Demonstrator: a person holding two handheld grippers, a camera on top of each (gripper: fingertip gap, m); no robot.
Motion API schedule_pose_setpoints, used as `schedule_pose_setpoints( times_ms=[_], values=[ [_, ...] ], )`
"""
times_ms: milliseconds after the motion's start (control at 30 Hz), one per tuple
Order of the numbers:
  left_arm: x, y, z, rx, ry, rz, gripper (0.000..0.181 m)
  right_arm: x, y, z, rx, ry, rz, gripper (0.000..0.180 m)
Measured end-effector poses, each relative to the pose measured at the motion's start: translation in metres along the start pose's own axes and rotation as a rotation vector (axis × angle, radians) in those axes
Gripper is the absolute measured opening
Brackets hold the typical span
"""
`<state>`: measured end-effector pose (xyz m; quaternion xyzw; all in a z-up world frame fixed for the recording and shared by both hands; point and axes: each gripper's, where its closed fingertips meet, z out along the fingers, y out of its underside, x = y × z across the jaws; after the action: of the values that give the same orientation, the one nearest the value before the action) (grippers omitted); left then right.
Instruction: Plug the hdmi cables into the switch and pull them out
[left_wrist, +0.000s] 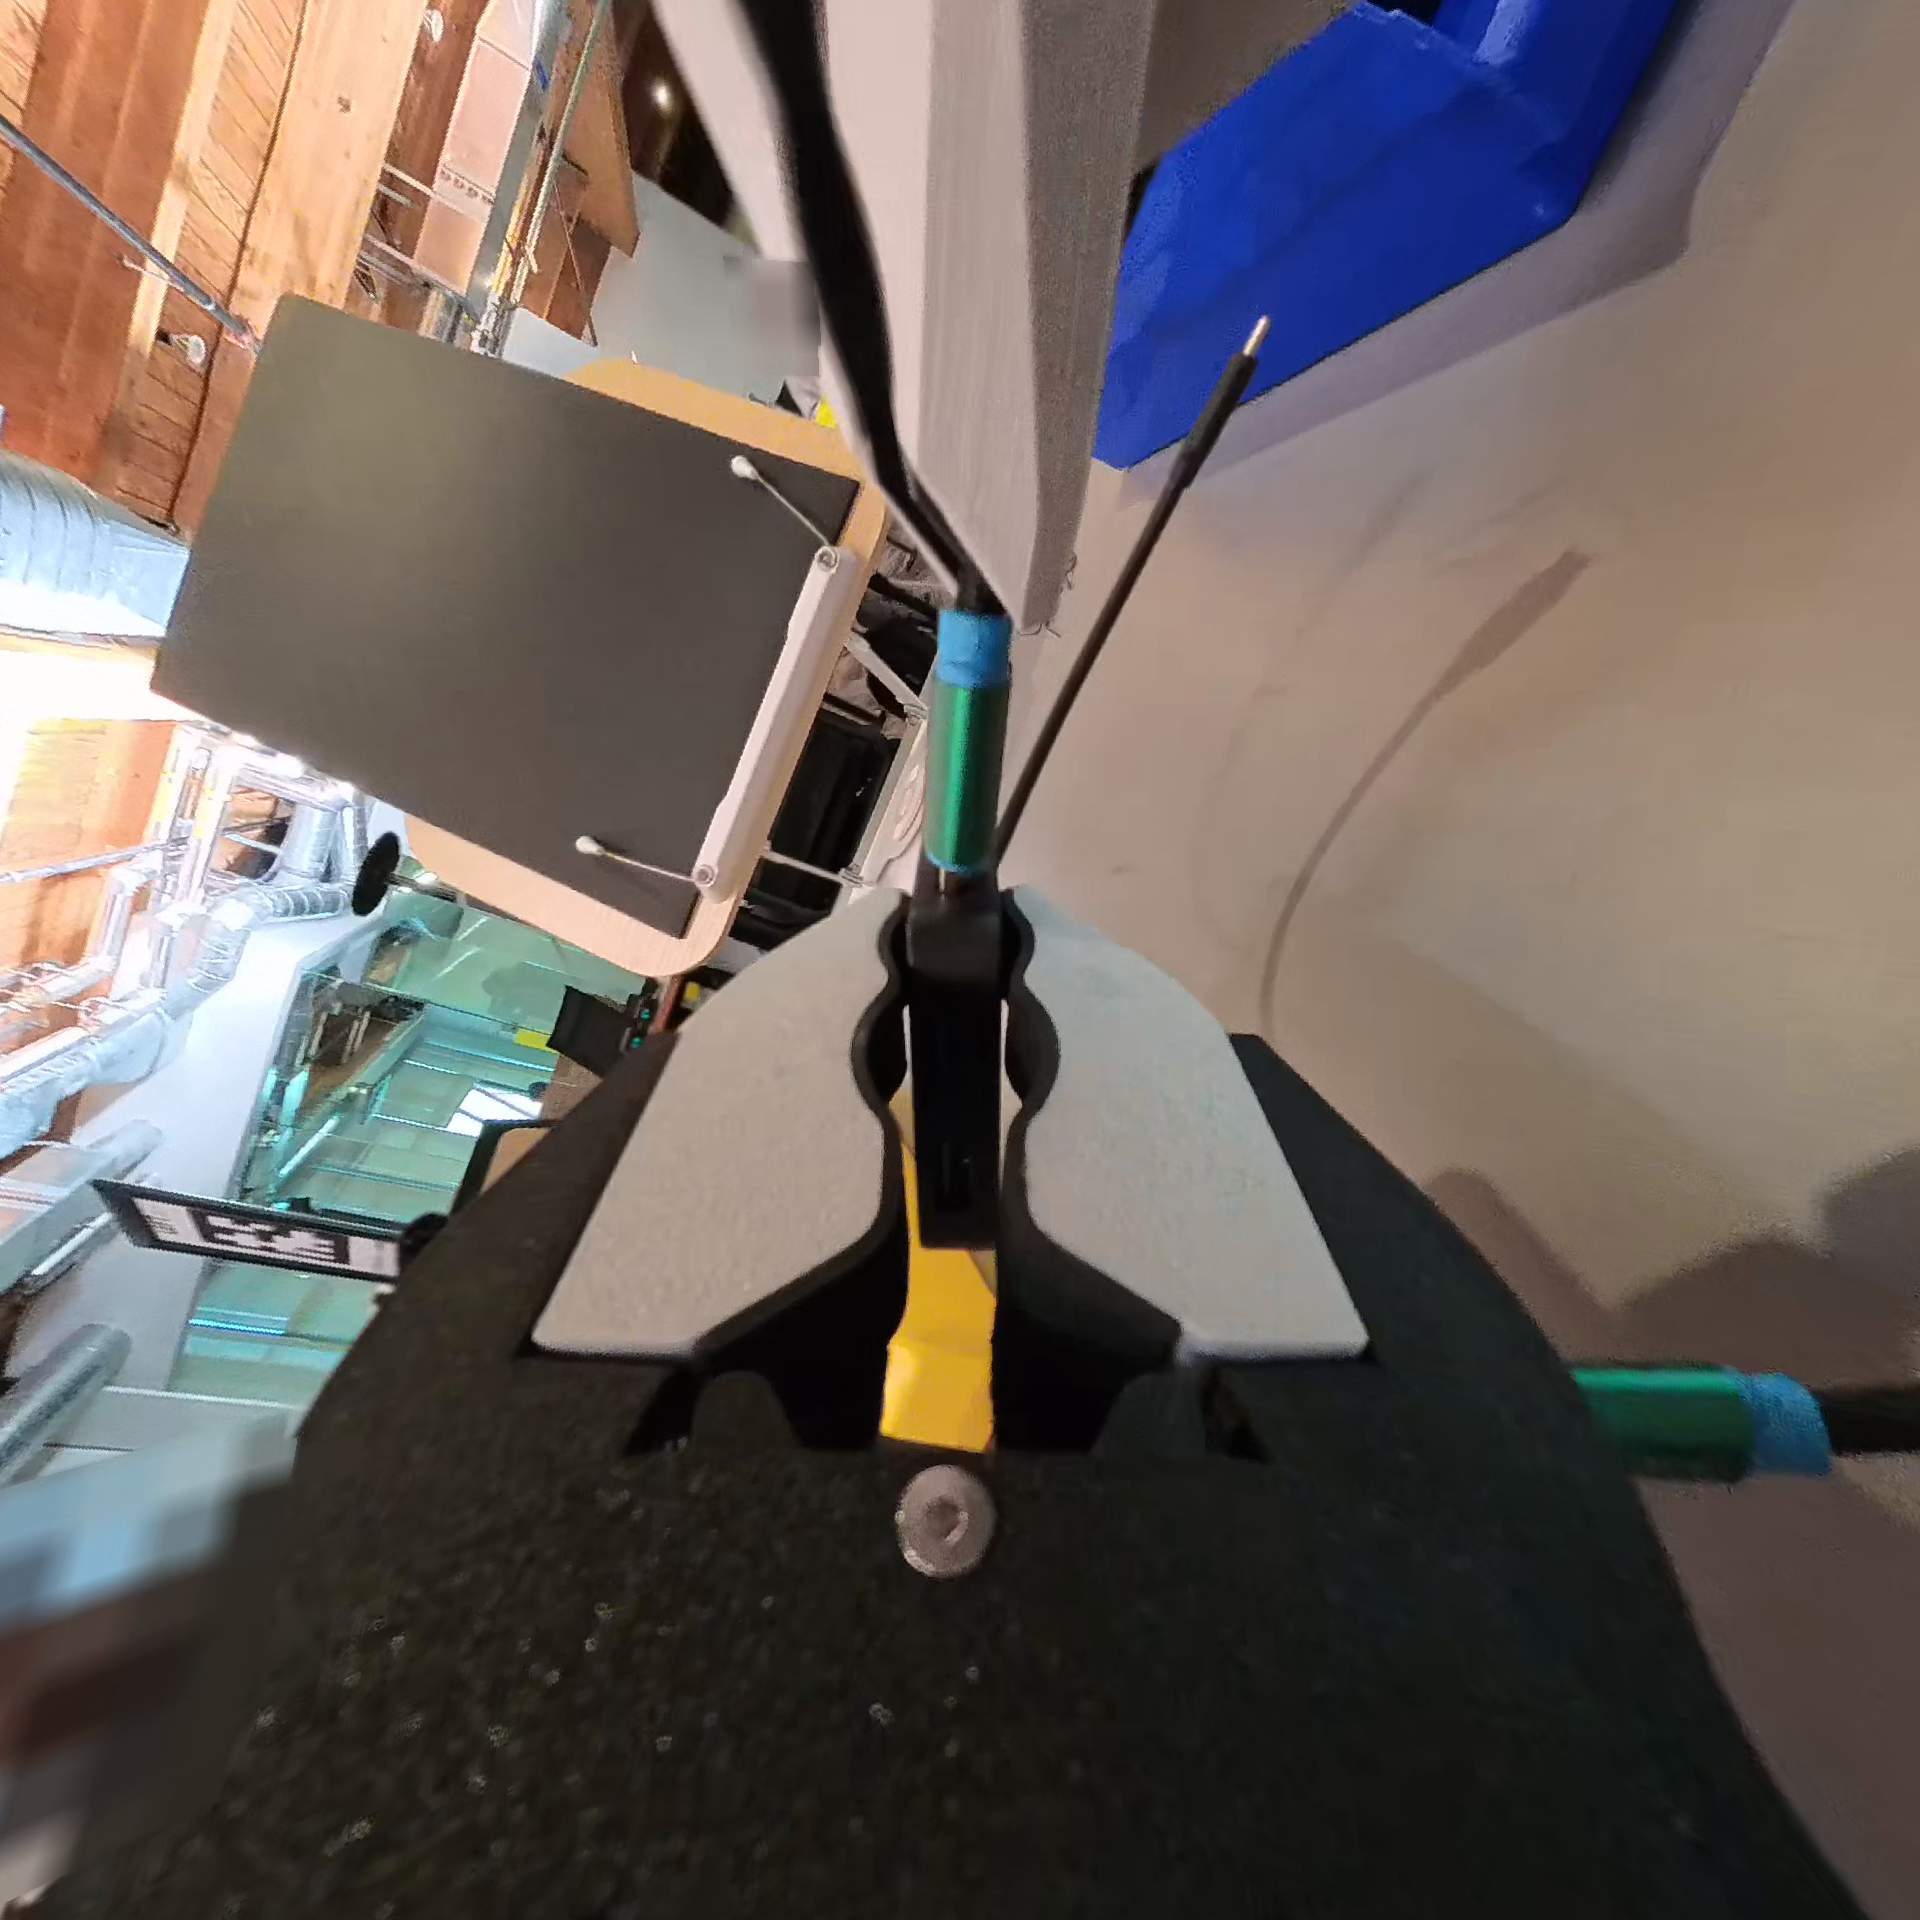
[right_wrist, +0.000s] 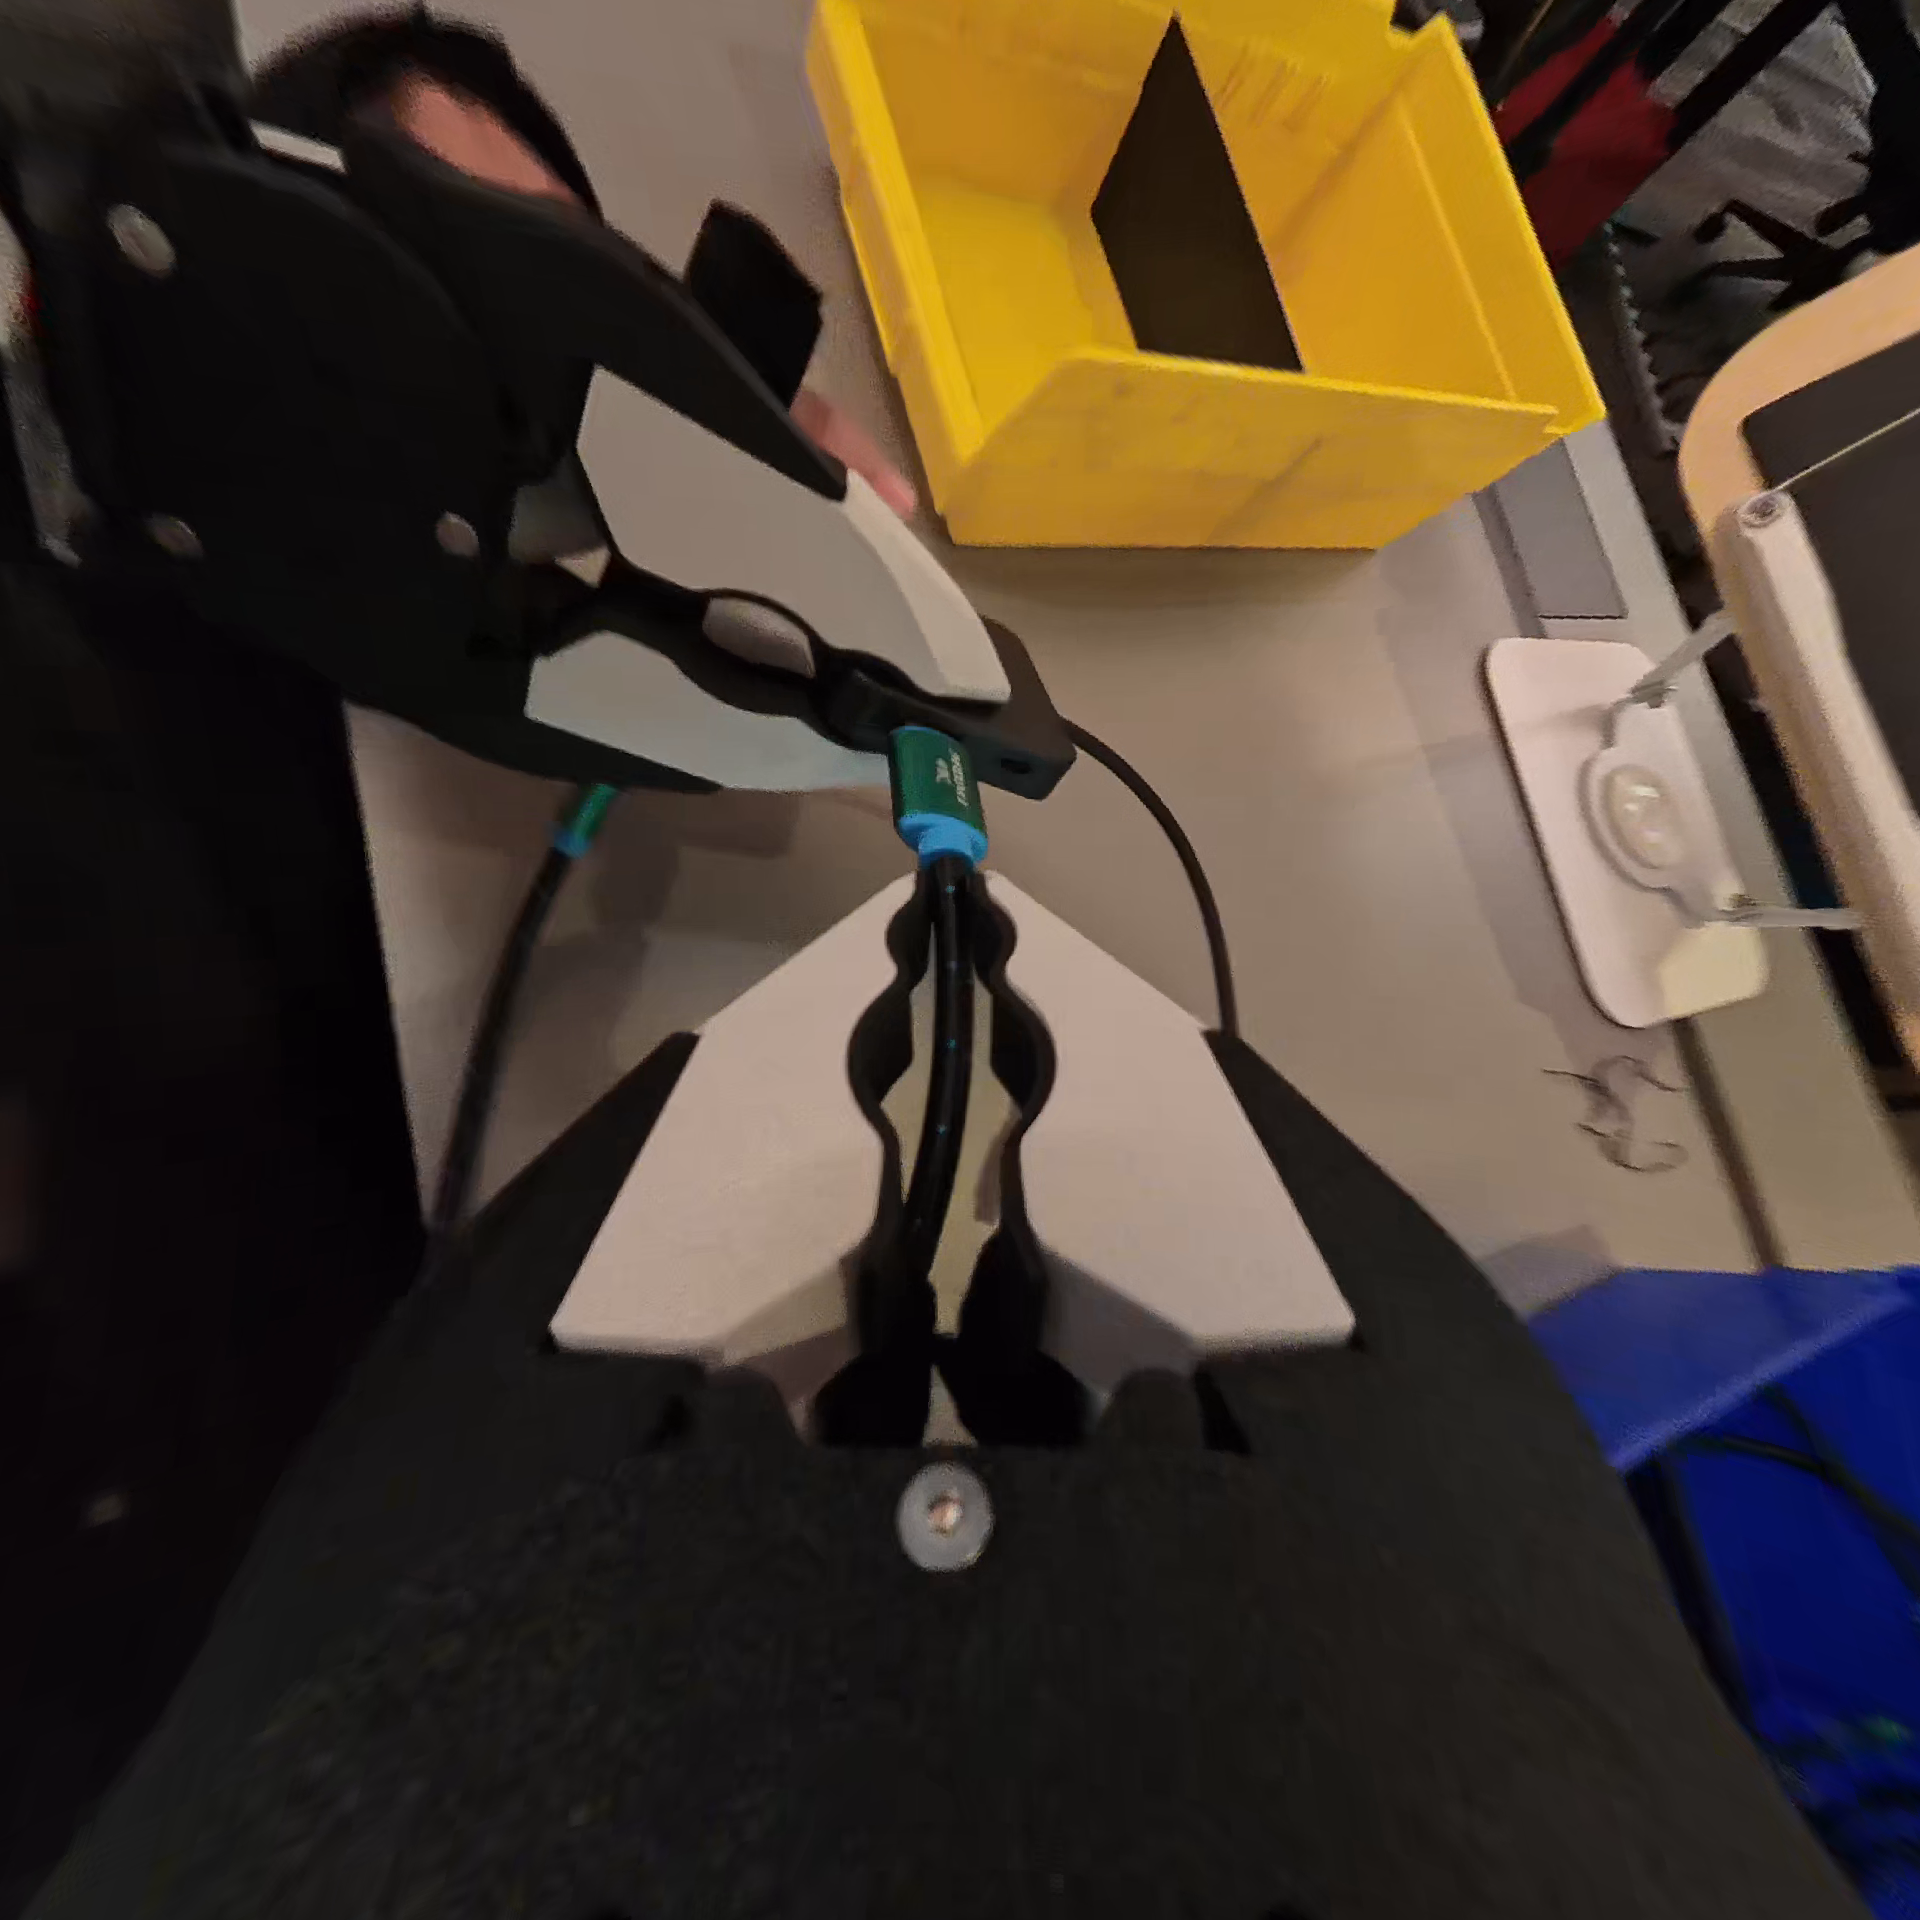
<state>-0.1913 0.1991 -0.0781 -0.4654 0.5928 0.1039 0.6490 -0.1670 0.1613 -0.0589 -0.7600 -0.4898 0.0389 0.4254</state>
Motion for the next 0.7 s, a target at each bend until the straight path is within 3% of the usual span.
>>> schedule_pose_setpoints(
  times_ms=[100, 200, 300, 367, 500, 700],
  values=[
    [-0.006, 0.005, 0.0, -0.005, 0.003, -0.079, 0.014, 0.006, -0.014, -0.012, 0.182, -0.045, 0.127, 0.022],
    [-0.012, 0.012, 0.0, -0.012, -0.01, -0.102, 0.014, 0.033, -0.028, -0.047, 0.422, -0.076, 0.297, 0.026],
    [-0.014, 0.016, 0.0, -0.019, -0.015, -0.118, 0.014, 0.07, -0.009, -0.063, 0.534, -0.026, 0.46, 0.027],
    [-0.016, 0.016, -0.001, -0.014, -0.016, -0.135, 0.014, 0.077, 0.016, -0.046, 0.471, 0.021, 0.491, 0.027],
    [-0.017, 0.017, 0.0, -0.014, -0.012, -0.149, 0.014, 0.033, 0.035, 0.006, 0.276, -0.036, 0.409, 0.032],
    [-0.015, 0.017, -0.002, -0.01, 0.001, -0.162, 0.014, -0.009, 0.006, 0.042, 0.497, -0.186, 0.443, 0.044]
  ],
)
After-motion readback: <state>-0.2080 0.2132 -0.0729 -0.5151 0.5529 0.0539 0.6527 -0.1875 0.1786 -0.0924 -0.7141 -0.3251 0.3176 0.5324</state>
